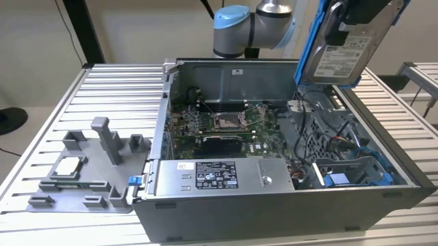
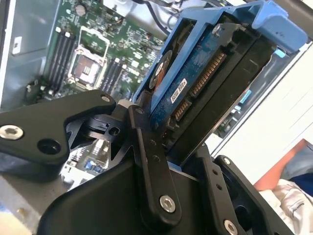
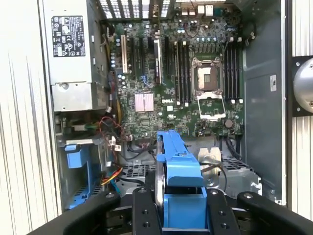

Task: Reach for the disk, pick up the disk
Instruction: 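Pick up the disk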

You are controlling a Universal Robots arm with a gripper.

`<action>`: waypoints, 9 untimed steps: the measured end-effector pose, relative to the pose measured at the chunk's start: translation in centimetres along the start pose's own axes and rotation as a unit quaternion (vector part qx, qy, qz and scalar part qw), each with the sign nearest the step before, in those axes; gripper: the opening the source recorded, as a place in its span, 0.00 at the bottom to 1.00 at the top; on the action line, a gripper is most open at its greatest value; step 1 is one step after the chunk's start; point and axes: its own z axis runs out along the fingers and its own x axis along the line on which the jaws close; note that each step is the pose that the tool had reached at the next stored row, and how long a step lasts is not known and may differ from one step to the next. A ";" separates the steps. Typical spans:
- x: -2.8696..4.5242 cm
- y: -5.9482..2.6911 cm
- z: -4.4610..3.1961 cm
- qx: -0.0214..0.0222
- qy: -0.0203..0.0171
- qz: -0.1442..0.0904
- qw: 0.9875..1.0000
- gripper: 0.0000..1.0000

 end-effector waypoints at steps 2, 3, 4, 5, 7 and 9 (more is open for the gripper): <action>0.82 -0.07 -0.04 0.000 0.000 0.000 1.000 0.00; 1.23 -0.10 -0.05 0.000 0.000 0.000 1.000 0.00; 1.66 -0.14 -0.07 0.000 0.000 0.000 1.000 0.00; 2.06 -0.18 -0.07 0.000 0.000 0.000 1.000 0.00; 2.86 -0.25 -0.08 -0.001 0.000 0.000 1.000 0.00; 3.69 -0.32 -0.10 -0.001 0.000 0.000 1.000 0.00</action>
